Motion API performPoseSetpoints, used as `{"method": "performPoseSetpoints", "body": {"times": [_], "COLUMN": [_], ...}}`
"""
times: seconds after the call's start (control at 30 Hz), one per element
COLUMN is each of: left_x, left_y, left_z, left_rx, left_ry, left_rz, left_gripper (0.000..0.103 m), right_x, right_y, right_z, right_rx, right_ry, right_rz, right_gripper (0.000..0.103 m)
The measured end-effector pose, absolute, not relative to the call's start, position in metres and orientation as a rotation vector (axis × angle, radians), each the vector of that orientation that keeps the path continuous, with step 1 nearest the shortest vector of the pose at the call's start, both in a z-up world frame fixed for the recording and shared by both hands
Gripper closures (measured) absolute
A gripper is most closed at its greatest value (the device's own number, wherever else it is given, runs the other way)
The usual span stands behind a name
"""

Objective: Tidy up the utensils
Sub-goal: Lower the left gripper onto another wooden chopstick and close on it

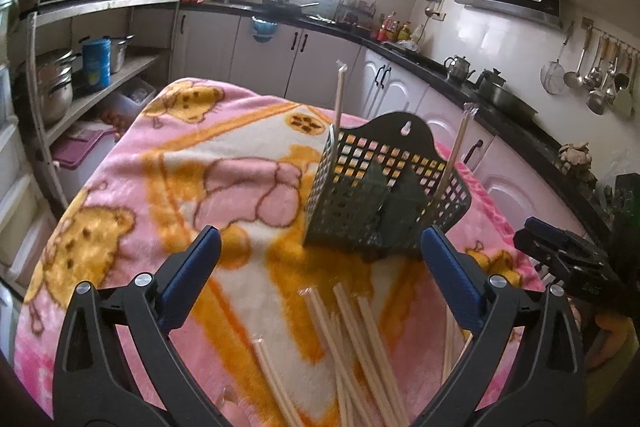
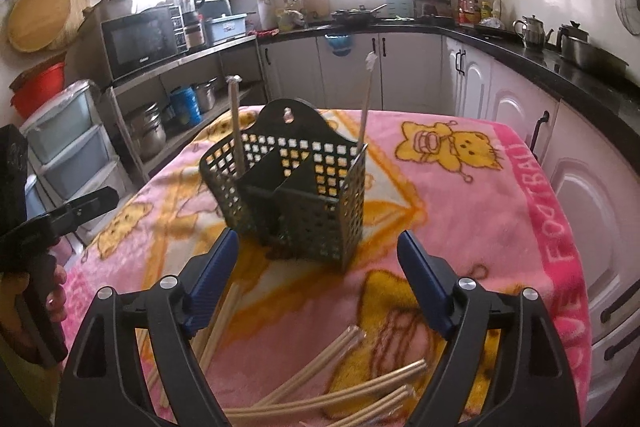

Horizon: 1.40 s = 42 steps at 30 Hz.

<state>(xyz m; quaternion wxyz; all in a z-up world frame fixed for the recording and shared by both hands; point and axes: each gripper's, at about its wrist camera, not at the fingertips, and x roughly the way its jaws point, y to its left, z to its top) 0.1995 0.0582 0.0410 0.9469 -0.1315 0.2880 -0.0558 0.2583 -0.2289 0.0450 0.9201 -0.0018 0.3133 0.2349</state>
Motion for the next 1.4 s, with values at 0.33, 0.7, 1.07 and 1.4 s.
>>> {"method": "performPoseSetpoints", "body": {"times": [0.33,0.7,1.07,1.4], "left_x": [0.18,0.161,0.158,0.172], "left_y": [0.077,0.082,0.072,0.059], "left_z": [0.017,-0.009,-0.037,-0.063], "left_rx": [-0.301,-0.297,-0.29,-0.325], "left_ry": [0.638,0.704,0.799,0.894], "left_rz": [-0.082,-0.061,-0.075,-0.111], "left_gripper": [0.011,0.011,0.018,0.045], "right_x": [0.238,0.223,0.222,0.254], "right_y": [-0.207,-0.199,-0.21,-0.216], "right_z": [0.033,0.01,-0.015,-0.048], "right_rx": [-0.058,-0.069,-0.065,-0.032], "right_ry": [0.678,0.739,0.809,0.962], "right_rz": [0.535,0.544,0.529,0.515], "right_gripper": [0.024,0.024,0.024,0.028]}}
